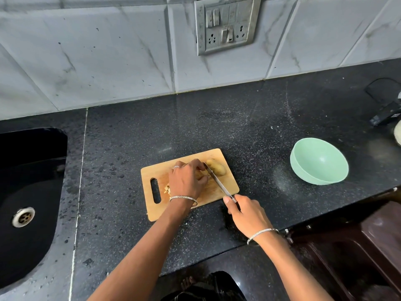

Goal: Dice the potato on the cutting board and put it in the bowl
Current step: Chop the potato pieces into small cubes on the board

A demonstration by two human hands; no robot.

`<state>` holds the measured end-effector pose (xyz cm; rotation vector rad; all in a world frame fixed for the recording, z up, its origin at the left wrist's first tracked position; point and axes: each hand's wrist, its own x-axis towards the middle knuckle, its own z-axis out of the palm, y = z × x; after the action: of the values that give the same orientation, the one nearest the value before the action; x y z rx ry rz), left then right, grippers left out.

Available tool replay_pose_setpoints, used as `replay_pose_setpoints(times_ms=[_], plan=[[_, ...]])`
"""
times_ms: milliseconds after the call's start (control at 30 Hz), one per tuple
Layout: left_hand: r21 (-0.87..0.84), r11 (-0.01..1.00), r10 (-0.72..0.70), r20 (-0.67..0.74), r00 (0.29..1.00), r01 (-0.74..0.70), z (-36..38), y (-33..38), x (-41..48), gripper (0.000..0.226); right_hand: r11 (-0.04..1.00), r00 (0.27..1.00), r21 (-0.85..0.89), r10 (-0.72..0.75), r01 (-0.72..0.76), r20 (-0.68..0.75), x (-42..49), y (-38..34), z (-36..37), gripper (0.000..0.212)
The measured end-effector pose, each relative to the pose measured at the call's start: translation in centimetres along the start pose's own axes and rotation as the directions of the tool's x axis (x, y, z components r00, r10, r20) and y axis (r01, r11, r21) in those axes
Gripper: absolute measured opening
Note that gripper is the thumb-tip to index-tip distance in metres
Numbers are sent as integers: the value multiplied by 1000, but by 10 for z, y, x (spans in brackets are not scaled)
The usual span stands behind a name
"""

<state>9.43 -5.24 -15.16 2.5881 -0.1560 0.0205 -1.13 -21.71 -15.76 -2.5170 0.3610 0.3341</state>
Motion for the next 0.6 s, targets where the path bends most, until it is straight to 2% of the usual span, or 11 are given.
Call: replay_pose_setpoints(times_ms=[367,600], plan=[[-75,997,11,-24,1000,-13,0,-6,0,20,997,998,67,40,-43,55,-1,-7,-5,48],[-77,997,24,-26,999,-26,1,-10,-1,19,999,998,-6,52,-52,42,-1,-2,-1,52]])
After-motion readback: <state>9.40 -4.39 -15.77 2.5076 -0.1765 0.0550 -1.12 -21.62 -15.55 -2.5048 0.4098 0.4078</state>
